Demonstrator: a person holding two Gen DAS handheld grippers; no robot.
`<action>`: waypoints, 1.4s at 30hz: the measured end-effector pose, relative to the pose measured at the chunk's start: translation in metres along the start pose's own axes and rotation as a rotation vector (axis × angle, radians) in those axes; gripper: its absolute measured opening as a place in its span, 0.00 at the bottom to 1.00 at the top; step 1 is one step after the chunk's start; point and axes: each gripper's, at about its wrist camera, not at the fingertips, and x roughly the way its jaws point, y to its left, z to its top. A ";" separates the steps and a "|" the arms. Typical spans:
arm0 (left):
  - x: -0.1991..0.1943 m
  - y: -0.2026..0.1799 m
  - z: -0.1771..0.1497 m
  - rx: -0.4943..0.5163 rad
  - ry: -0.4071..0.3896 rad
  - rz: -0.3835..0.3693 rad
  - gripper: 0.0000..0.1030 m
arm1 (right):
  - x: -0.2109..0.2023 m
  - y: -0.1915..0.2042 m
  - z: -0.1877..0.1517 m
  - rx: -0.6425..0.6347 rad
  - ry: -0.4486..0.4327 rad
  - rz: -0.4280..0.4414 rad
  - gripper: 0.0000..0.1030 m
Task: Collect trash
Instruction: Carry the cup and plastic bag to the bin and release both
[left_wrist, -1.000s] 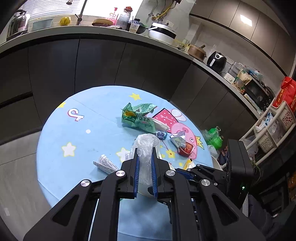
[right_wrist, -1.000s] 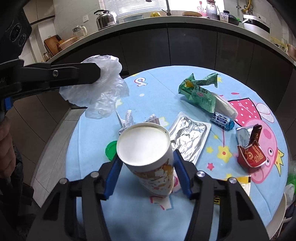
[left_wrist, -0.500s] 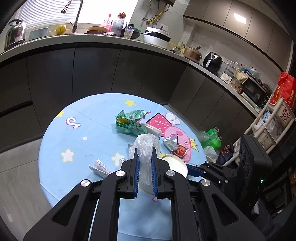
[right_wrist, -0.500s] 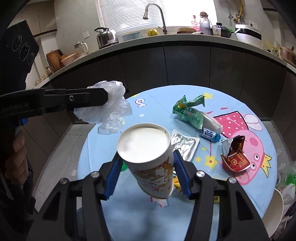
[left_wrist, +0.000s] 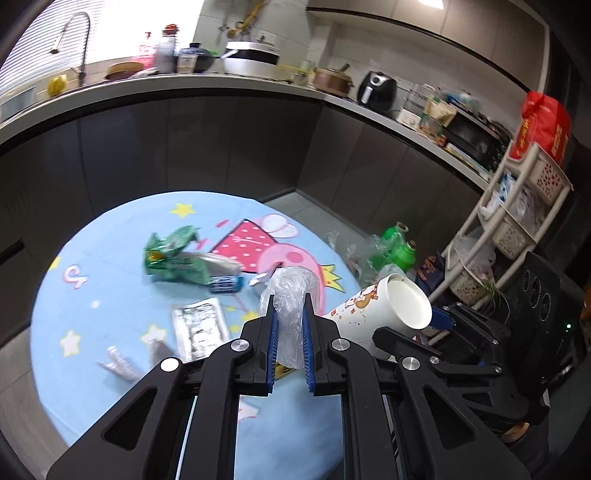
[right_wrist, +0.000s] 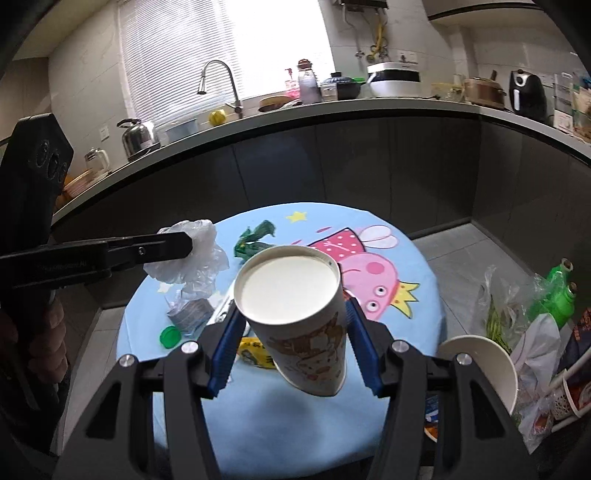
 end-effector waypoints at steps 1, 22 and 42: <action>0.008 -0.008 0.002 0.011 0.009 -0.010 0.11 | -0.003 -0.008 -0.002 0.013 -0.004 -0.017 0.54; 0.133 -0.157 0.015 0.246 0.128 -0.131 0.11 | -0.028 -0.177 -0.092 0.362 0.045 -0.247 0.54; 0.197 -0.182 0.013 0.282 0.205 -0.132 0.11 | 0.027 -0.234 -0.131 0.447 0.133 -0.277 0.75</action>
